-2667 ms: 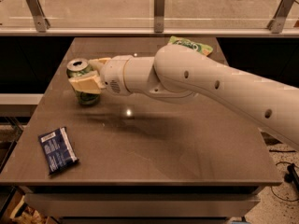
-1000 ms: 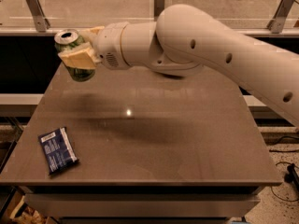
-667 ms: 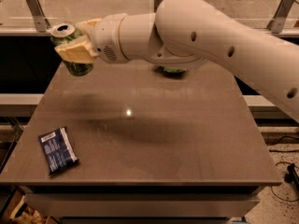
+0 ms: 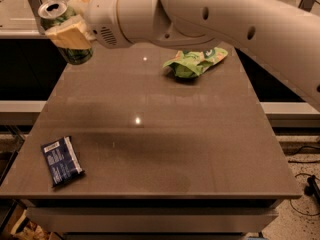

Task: Pick green can

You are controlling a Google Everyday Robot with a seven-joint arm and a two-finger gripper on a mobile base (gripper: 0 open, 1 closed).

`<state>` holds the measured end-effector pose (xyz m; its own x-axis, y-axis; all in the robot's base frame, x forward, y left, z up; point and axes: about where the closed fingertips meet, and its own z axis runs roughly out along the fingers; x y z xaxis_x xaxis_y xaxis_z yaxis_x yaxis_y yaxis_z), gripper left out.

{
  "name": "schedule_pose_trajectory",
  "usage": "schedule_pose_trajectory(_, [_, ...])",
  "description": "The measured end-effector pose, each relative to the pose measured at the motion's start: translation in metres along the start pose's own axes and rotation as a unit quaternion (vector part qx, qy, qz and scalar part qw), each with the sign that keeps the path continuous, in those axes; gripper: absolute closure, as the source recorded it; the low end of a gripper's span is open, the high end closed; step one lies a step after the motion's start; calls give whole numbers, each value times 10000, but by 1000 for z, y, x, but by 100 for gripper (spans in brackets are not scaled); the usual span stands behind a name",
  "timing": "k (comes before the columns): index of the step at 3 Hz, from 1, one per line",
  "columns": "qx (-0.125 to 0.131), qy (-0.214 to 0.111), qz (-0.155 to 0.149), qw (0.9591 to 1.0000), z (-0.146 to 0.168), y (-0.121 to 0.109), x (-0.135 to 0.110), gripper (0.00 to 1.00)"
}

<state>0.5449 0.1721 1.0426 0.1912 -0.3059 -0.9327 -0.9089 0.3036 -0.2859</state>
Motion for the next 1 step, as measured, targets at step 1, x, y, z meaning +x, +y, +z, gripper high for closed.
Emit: schedule_pose_trajectory(1, [0,0,0,10000,0,0,0,100])
